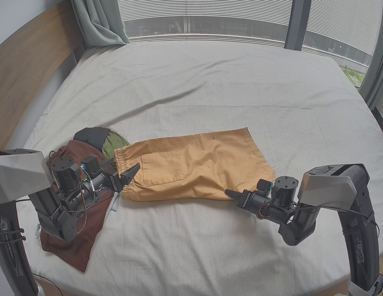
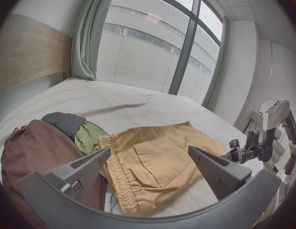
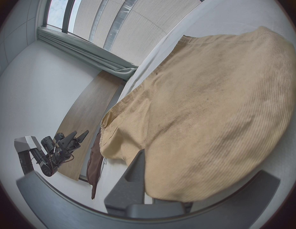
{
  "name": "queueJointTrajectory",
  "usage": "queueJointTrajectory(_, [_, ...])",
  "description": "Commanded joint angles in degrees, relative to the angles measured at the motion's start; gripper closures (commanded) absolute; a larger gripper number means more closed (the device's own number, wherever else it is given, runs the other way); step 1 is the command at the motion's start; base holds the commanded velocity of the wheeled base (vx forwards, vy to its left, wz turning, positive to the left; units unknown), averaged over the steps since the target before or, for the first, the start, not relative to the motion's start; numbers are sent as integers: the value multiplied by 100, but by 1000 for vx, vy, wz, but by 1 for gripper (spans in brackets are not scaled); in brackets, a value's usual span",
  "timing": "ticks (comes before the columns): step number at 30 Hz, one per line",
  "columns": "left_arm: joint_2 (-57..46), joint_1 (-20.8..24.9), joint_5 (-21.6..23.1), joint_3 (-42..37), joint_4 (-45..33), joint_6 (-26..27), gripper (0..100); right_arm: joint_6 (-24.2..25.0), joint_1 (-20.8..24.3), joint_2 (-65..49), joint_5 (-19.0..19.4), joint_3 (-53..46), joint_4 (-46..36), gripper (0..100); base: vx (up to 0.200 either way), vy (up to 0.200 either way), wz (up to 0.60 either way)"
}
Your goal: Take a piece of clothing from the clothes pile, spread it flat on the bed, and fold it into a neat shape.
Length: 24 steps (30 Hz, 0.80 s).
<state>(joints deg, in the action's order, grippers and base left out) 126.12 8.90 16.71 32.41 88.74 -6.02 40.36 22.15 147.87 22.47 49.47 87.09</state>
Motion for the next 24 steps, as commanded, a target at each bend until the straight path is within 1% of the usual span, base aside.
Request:
queueJointTrajectory(1, [9,-2,-1,2,3,-4,0,-72,-9,-224,-6,-465,115,100,0,0,0])
queueJointTrajectory(7, [9,7,7,-7,3,-22,0,-345,-9,-356,-331,-1062,124,100,0,0,0])
queueJointTrajectory(15, [9,7,51,19,3,-57,0,-415,-9,-733,-339,-1765,124,100,0,0,0])
queueJointTrajectory(19, [35,15,60,19,3,-110,0,-635,-9,-839,-339,-2187,124,100,0,0,0])
queueJointTrajectory(21, [79,15,78,37,3,-110,0,-723,-18,-830,-348,-2284,124,100,0,0,0])
queueJointTrajectory(24, [105,15,148,37,3,-110,0,-723,-18,-830,-348,-2319,124,100,0,0,0])
